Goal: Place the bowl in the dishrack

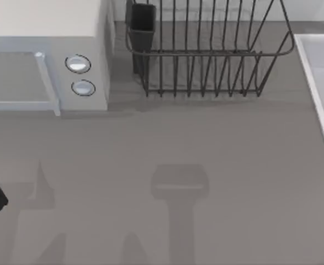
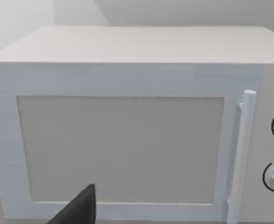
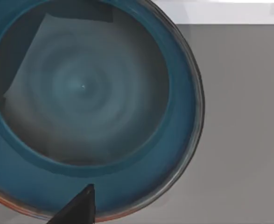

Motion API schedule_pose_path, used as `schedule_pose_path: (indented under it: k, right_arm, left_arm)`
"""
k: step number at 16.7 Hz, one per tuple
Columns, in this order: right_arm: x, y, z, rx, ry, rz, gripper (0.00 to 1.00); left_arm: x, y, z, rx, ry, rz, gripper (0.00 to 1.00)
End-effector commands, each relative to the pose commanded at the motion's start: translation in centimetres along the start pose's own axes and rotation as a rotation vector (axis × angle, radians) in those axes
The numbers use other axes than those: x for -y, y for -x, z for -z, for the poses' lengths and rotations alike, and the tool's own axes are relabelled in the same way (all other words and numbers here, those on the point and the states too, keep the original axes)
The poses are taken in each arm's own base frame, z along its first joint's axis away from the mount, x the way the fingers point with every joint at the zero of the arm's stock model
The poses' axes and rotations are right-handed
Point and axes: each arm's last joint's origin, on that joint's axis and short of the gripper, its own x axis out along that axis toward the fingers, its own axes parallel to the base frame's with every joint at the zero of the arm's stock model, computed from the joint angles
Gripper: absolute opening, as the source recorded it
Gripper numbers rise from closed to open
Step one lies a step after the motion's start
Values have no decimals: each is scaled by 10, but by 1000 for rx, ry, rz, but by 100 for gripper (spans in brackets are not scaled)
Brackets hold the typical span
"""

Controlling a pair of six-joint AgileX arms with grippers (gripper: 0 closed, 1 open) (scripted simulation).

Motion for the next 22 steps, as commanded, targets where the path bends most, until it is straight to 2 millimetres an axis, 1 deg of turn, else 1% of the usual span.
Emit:
schedule_pose_path:
  k: [1, 3, 7, 9, 11, 15, 22]
  right_arm:
    - [0, -4, 0, -2, -1, -2, 100]
    - [2, -20, -1, -4, -3, -4, 100]
    - [4, -69, -4, 10, -2, 8, 100]
    - [3, -89, -1, 6, -2, 4, 100]
    - [1, -99, 0, -1, -3, -1, 100]
    - [1, -99, 1, -1, -3, -1, 100]
    - [1, -99, 1, -1, -3, -1, 47]
  left_arm:
    - [0, 0, 0, 0, 0, 0, 100]
    - [0, 0, 0, 0, 0, 0, 100]
    - [0, 0, 0, 0, 0, 0, 100]
    - [0, 0, 0, 0, 0, 0, 100]
    - [0, 0, 0, 0, 0, 0, 100]
    - [0, 0, 0, 0, 0, 0, 100]
    - [0, 0, 0, 0, 0, 0, 100]
